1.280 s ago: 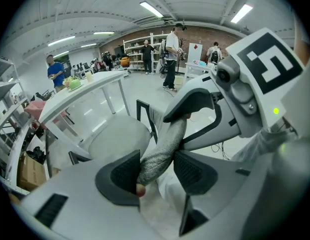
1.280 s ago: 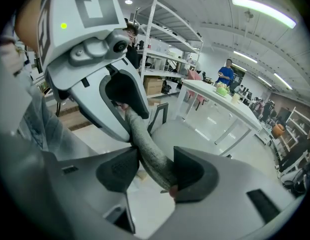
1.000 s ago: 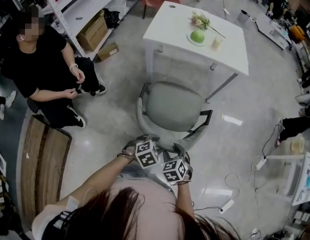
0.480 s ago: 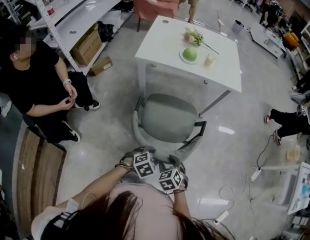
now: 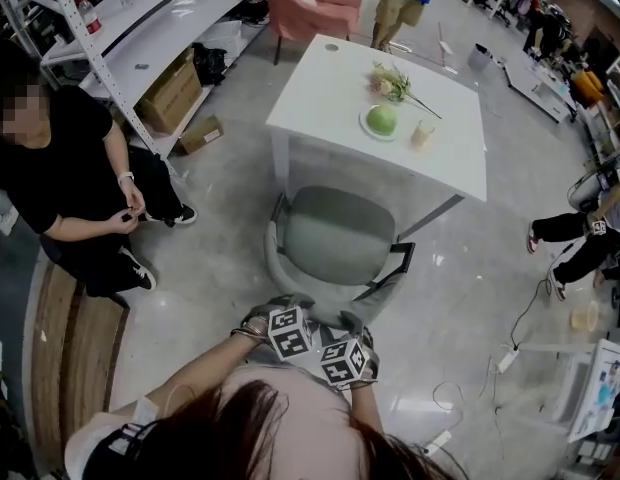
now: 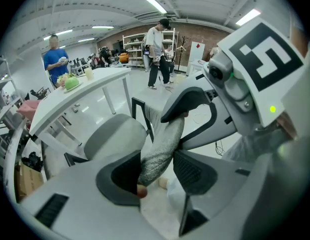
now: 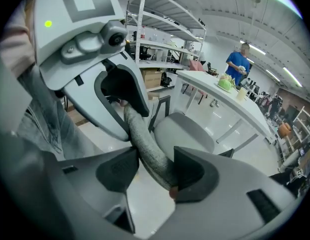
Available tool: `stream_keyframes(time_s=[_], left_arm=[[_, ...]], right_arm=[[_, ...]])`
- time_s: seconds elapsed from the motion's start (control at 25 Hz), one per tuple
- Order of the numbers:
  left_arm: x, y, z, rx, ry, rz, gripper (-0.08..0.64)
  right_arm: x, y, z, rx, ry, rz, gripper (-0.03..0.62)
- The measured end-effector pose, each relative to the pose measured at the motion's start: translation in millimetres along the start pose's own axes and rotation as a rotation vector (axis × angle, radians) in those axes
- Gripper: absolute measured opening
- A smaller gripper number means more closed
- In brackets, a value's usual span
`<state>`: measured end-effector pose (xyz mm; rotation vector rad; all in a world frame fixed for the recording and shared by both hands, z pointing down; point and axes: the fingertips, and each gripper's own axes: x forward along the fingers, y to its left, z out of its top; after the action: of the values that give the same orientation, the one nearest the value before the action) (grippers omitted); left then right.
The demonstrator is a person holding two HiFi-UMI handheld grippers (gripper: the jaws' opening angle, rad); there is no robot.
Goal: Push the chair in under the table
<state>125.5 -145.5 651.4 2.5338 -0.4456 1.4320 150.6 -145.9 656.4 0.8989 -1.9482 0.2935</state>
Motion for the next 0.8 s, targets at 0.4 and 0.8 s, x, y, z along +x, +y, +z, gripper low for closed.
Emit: stream_keyframes(time_s=[0.4, 0.8], left_arm=[[8, 38, 11, 0.009, -0.011, 0.001, 0.207], [13, 59, 22, 0.019, -0.036, 0.007, 0.207]], right_arm=[[21, -26, 19, -0.008, 0.012, -0.003, 0.224], [33, -46, 30, -0.008, 0.025, -0.006, 0.224]])
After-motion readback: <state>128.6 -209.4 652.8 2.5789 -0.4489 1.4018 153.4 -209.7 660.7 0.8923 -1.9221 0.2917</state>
